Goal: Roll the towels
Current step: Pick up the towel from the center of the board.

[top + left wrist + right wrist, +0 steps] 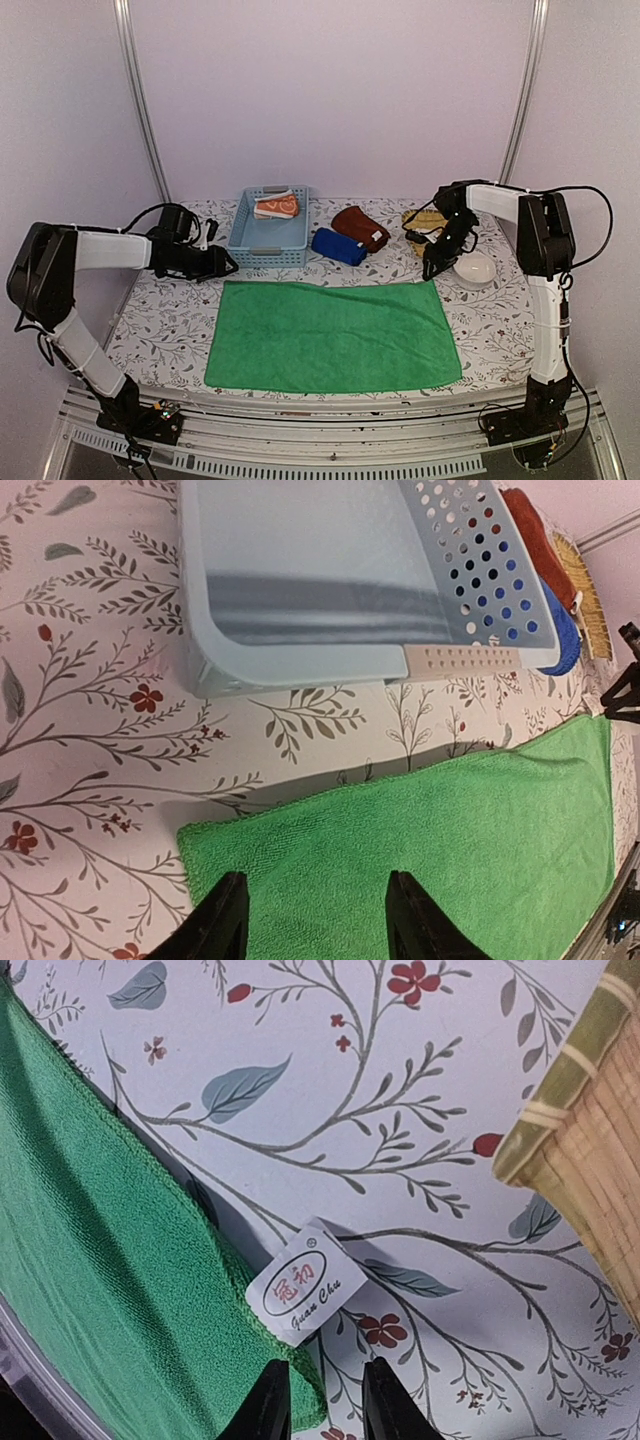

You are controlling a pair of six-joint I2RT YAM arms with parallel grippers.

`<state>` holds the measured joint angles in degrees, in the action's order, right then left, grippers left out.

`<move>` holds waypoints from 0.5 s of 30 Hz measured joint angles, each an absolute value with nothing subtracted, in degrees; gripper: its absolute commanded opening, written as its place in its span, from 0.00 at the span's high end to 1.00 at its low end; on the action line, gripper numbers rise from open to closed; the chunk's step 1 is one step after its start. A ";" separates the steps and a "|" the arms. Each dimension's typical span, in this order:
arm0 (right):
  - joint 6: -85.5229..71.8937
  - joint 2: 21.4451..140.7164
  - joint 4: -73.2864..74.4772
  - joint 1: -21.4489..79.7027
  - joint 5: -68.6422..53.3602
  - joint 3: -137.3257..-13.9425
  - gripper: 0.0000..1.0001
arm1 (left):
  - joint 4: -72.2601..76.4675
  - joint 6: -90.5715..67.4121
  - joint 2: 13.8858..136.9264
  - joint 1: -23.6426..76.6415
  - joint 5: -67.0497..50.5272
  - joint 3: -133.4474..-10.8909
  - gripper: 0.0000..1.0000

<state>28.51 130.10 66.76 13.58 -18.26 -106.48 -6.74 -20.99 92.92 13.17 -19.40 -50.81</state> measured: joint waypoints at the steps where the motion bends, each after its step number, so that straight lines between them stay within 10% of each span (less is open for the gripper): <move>1: 28.53 130.10 66.92 13.58 -18.37 -106.34 0.74 | -6.76 -21.02 93.06 13.17 -19.40 -50.85 0.51; 15: 28.27 130.08 67.40 13.50 -19.44 -105.51 0.98 | -6.59 -20.78 94.00 12.53 -18.39 -51.64 0.48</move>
